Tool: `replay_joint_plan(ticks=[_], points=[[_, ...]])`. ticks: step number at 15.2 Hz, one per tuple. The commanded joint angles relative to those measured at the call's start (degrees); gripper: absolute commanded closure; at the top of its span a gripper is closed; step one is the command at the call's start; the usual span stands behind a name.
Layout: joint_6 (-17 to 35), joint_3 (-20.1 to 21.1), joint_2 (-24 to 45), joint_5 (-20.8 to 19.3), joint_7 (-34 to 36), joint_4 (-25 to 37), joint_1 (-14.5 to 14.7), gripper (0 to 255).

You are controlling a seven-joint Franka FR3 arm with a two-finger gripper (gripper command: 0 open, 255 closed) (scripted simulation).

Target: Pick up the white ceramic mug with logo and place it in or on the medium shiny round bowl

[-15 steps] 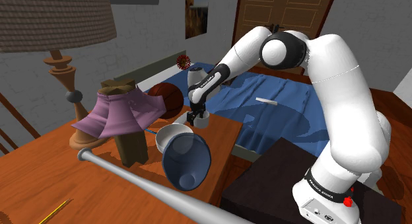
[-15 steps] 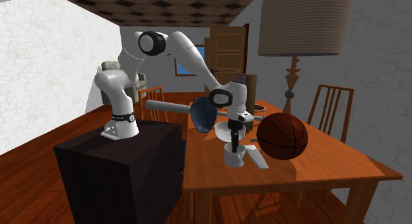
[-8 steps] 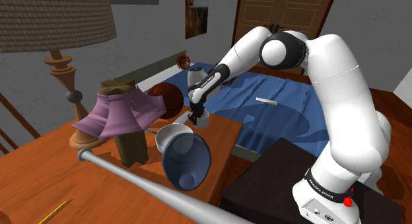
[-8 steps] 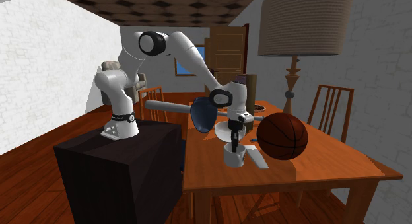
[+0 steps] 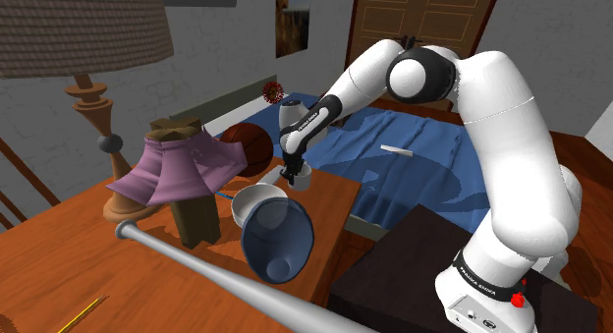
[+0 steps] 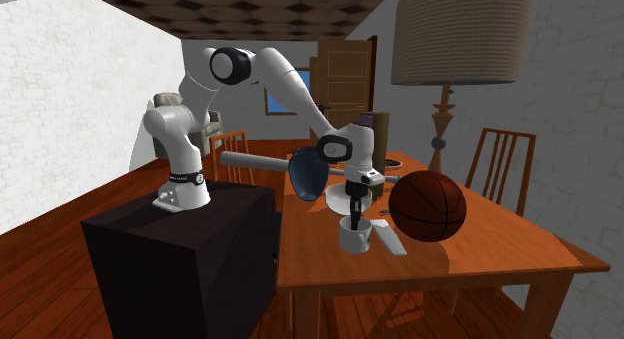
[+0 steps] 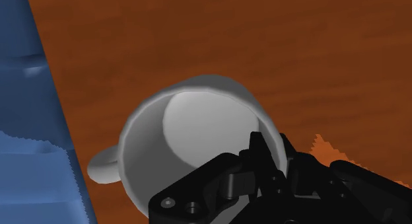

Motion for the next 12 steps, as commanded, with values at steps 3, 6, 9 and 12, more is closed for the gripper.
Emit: replay_joint_plan(ticks=[3,6,9,12], points=[[-1.3,0.2,-1.8,0.2,-0.2,-0.5,-0.1,255],[-2.7,0.3,-3.5,0.4,-0.4,-0.8,-0.2,255],[-4.2,0.5,-5.2,0.6,-0.5,-1.0,-0.4,255],[-5.7,0.7,-6.9,0.8,-0.7,-1.2,-0.5,255]])
